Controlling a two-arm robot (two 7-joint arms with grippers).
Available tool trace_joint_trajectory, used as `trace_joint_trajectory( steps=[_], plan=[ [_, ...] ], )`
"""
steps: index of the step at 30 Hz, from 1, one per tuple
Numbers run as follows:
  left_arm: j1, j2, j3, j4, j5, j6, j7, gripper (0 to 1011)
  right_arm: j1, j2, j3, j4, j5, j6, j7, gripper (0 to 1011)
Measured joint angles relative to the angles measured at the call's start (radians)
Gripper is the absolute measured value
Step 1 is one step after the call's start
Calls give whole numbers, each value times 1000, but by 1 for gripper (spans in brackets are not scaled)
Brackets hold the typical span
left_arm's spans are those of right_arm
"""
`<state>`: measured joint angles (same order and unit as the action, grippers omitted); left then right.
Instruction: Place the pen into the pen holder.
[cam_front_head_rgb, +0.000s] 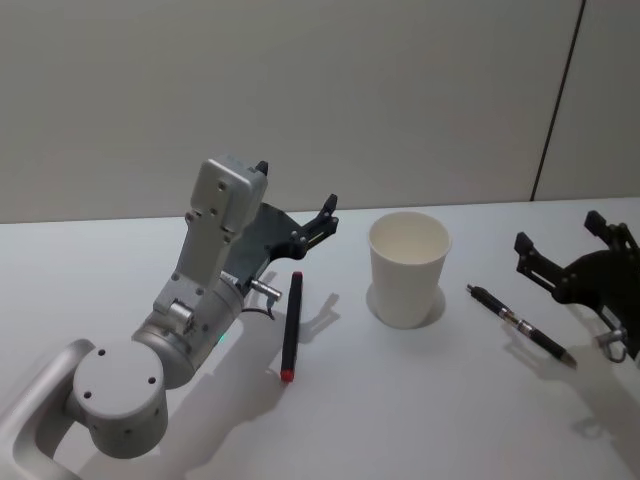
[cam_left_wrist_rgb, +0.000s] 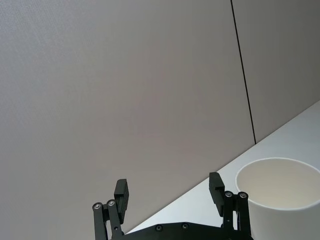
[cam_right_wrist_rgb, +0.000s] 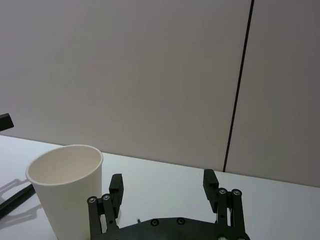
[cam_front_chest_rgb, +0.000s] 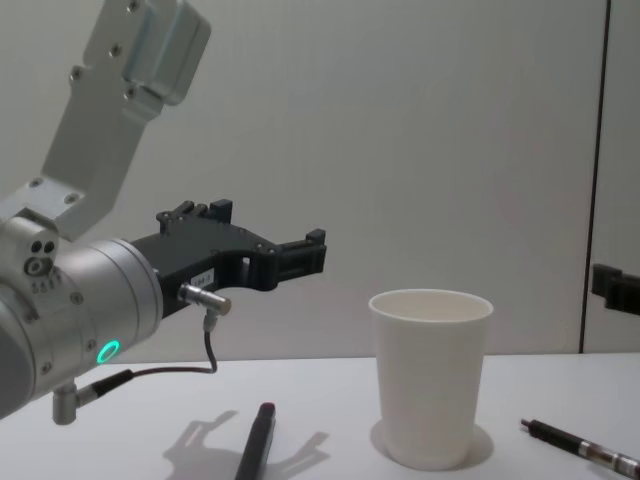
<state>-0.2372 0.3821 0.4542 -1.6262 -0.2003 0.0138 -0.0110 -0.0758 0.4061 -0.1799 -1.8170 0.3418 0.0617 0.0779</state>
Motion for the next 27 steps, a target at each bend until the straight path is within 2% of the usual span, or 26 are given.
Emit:
trace_joint_trajectory(
  steps=[13, 27],
  plan=[
    [0, 0, 0, 0, 0, 0, 0, 1001, -14, 24, 17, -14, 5, 87, -14, 1001],
    [0, 0, 0, 0, 0, 0, 0, 1001, 50, -4, 2, 31, -41, 248, 5, 1001]
  ],
)
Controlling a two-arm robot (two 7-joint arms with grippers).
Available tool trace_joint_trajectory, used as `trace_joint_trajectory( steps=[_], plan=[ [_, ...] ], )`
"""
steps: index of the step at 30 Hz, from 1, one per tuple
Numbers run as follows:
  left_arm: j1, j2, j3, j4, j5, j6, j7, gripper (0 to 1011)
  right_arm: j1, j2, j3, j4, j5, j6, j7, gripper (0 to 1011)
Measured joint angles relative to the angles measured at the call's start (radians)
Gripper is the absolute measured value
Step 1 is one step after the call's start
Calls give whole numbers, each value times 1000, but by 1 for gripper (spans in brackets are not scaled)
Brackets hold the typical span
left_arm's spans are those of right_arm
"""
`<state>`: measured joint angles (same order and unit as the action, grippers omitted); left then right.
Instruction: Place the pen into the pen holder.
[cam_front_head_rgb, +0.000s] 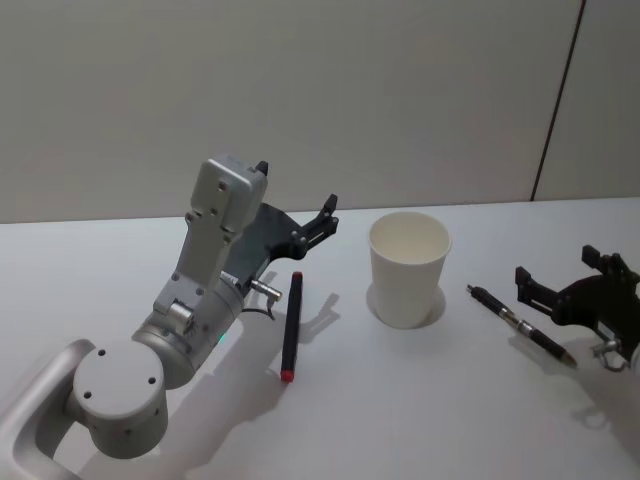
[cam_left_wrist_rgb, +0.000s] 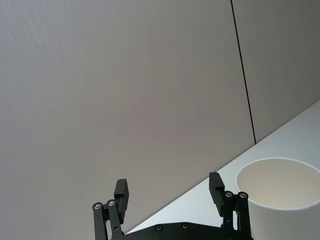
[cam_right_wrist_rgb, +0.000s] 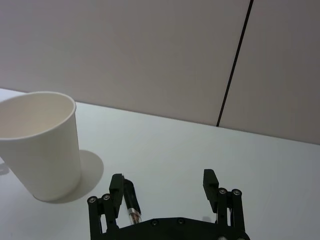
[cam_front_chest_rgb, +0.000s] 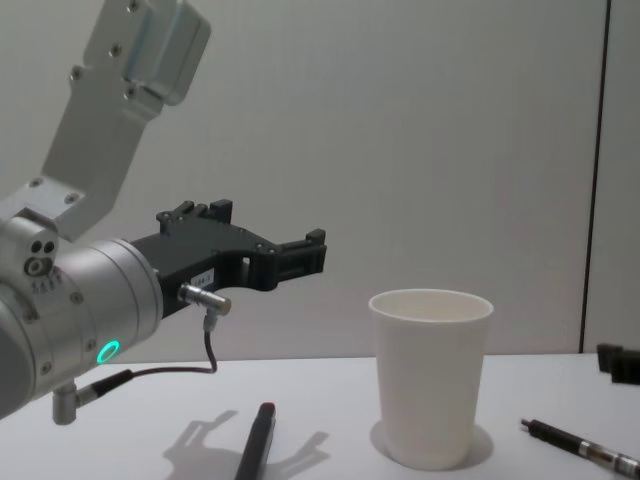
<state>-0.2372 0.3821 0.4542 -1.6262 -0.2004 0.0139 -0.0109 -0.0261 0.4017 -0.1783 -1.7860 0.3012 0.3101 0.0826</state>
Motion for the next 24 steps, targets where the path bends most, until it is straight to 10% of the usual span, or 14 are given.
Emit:
trace_joint_trajectory(
  steps=[24],
  plan=[
    [0, 0, 0, 0, 0, 0, 0, 1001, 49, -37, -31, 62, -51, 136, 55, 1001]
  ],
)
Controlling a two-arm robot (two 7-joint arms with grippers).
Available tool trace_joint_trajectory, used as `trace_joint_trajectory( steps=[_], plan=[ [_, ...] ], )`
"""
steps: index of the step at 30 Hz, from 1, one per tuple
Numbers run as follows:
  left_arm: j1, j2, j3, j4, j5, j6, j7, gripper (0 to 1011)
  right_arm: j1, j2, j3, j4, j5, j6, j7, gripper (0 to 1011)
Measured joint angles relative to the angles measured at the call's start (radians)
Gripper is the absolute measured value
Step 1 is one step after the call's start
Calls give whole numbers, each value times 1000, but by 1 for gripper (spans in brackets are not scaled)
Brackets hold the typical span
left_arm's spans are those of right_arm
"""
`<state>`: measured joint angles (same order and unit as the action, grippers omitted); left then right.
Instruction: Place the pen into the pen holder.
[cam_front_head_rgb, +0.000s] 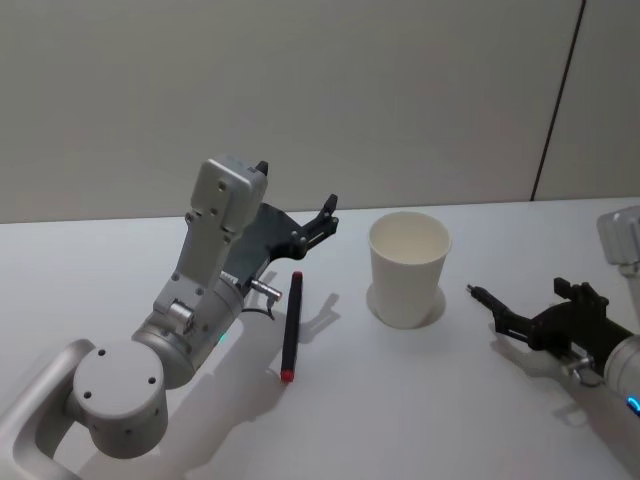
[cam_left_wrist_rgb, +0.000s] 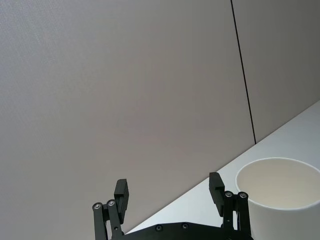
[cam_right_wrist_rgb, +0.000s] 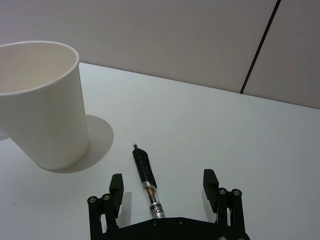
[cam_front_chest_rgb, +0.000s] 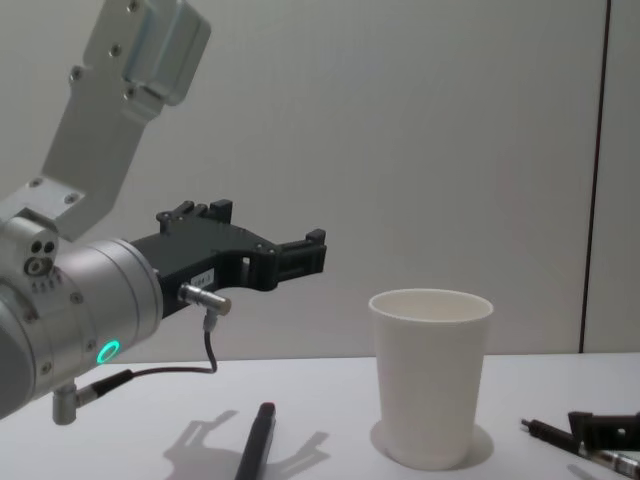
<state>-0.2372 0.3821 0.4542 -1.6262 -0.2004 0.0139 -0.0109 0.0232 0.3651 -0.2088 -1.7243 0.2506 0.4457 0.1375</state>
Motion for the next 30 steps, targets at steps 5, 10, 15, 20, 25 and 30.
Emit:
trace_joint_trajectory(
  steps=[5, 10, 15, 20, 25, 30],
  plan=[
    [0, 0, 0, 0, 0, 0, 0, 1001, -1, -4, -4, 1, -8, 12, -3, 1001],
    [0, 0, 0, 0, 0, 0, 0, 1001, -4, -7, -6, 1, -13, 19, -8, 1001],
    [0, 0, 0, 0, 0, 0, 0, 1001, -7, -10, -8, 2, -18, 28, -13, 1001],
    [0, 0, 0, 0, 0, 0, 0, 1001, -7, -14, -11, 7, -24, 38, -15, 1001],
    [0, 0, 0, 0, 0, 0, 0, 1001, -5, -18, -14, 13, -30, 42, -12, 1001],
    [0, 0, 0, 0, 0, 0, 0, 1001, 0, -23, -16, 21, -36, 44, -6, 1001]
  ],
)
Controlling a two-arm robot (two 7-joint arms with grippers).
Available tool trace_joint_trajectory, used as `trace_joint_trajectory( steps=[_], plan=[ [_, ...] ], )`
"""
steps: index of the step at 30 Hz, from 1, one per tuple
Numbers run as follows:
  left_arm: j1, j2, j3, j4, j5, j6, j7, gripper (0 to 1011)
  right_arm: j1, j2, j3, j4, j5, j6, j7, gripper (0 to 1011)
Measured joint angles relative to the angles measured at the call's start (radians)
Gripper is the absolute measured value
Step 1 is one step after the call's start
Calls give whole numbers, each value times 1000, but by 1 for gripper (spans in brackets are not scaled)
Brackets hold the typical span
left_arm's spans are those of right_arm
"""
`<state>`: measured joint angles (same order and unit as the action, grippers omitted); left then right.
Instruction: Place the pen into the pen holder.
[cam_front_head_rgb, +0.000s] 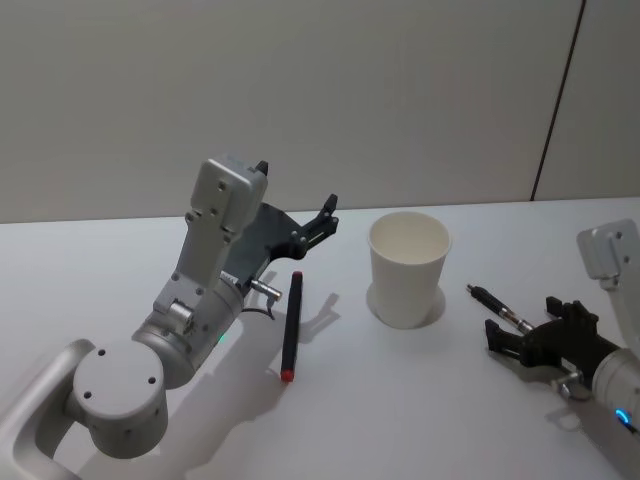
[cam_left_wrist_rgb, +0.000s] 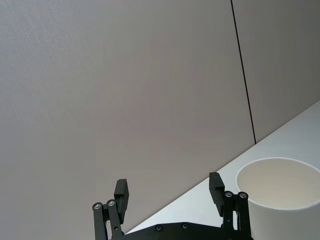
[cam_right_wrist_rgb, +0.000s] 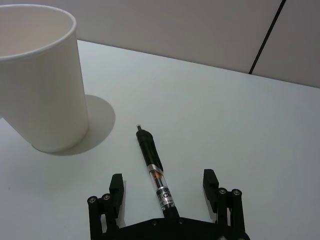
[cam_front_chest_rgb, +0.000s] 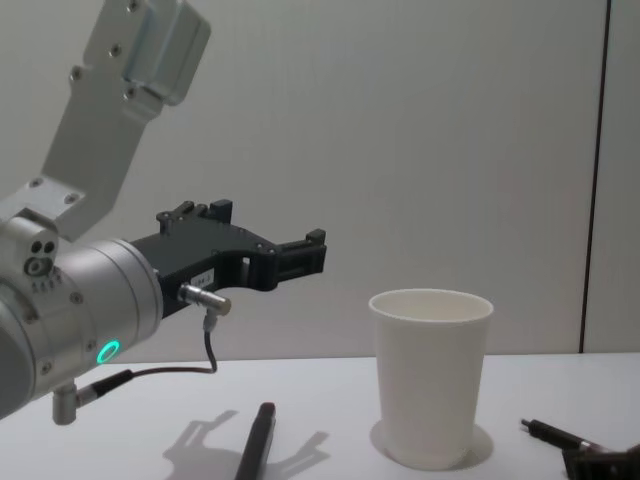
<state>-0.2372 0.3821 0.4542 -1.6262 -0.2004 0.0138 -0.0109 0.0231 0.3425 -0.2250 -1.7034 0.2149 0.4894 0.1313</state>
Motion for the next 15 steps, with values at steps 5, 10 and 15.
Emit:
trace_joint_trajectory(
  steps=[5, 10, 15],
  plan=[
    [0, 0, 0, 0, 0, 0, 0, 1001, 7, -5, -2, 10, -6, 1, 7, 1001],
    [0, 0, 0, 0, 0, 0, 0, 1001, 12, -8, -3, 16, -11, 1, 11, 1001],
    [0, 0, 0, 0, 0, 0, 0, 1001, 14, -10, -4, 20, -13, 1, 13, 1001]
  ],
)
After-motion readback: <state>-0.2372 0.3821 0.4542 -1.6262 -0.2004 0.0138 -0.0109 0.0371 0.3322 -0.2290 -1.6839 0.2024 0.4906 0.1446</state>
